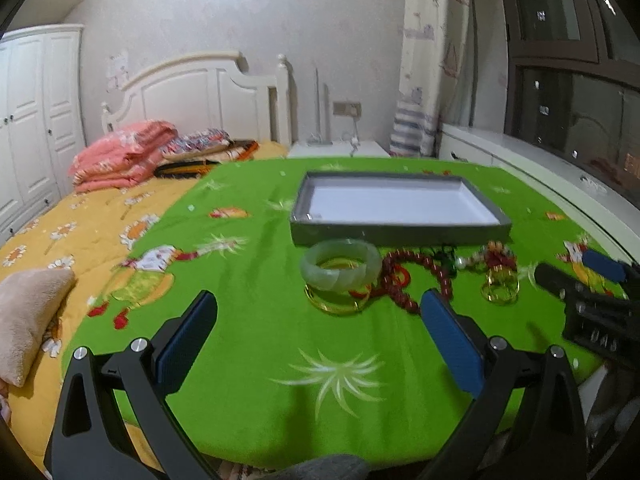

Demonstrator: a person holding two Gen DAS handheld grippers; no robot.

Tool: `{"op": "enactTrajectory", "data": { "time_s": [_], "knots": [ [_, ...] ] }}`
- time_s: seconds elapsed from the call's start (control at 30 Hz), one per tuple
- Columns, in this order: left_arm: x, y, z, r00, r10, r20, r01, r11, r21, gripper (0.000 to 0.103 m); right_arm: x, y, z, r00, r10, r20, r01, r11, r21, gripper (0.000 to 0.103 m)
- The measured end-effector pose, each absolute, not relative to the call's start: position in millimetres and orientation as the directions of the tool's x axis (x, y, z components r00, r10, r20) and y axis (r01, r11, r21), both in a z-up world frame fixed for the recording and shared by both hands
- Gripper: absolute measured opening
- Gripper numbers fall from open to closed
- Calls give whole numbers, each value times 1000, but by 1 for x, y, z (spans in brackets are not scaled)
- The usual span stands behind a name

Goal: Organize jewelry
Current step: 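Close the right gripper on the gold rings while the left gripper grasps the jade bangle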

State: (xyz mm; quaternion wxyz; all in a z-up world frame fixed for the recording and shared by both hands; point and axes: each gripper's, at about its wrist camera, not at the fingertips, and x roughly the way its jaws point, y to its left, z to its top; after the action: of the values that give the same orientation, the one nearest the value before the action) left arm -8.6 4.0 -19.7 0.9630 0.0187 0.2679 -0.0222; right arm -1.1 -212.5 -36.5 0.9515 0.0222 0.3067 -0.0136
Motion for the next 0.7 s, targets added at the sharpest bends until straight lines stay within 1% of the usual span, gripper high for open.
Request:
{"op": "enactTrajectory", "data": {
  "time_s": [0.07, 0.13, 0.2, 0.3, 0.43, 0.5, 0.57, 0.6, 0.67, 0.7],
  "knots": [
    [-5, 6, -28, 833, -48, -551, 69, 997, 18, 99, 5, -217, -41, 797, -9, -604, 45, 998, 43, 84],
    [-4, 6, -35, 823, -48, -566, 69, 997, 17, 99, 8, -219, -44, 790, -6, -613, 45, 998, 49, 84],
    [-4, 5, -41, 821, -34, -570, 61, 998, 29, 98, 12, -219, -48, 780, 3, -626, 40, 998, 55, 84],
    [-2, 7, -46, 824, -33, -565, 58, 998, 26, 92, 15, -214, -53, 774, 16, -633, 21, 998, 51, 84],
    [3, 7, -51, 823, -41, -567, 66, 998, 24, 91, 24, -209, -58, 764, 30, -645, 11, 998, 59, 84],
    [6, 7, -54, 817, -39, -576, 74, 997, 37, 89, 29, -207, -60, 755, 32, -654, 12, 998, 63, 78],
    [6, 8, -53, 831, -32, -555, 77, 995, 58, 89, 34, -206, -61, 746, 37, -665, 11, 998, 68, 69],
    [6, 9, -52, 843, -23, -537, 76, 994, 76, 89, 36, -205, -62, 741, 36, -670, 13, 998, 68, 66],
    [5, 12, -49, 853, -20, -522, 71, 994, 78, 89, 40, -203, -64, 730, 28, -683, 16, 998, 57, 53],
    [6, 14, -48, 853, -23, -521, 70, 995, 71, 90, 42, -201, -66, 725, 25, -688, 16, 998, 53, 49]
  ]
}}
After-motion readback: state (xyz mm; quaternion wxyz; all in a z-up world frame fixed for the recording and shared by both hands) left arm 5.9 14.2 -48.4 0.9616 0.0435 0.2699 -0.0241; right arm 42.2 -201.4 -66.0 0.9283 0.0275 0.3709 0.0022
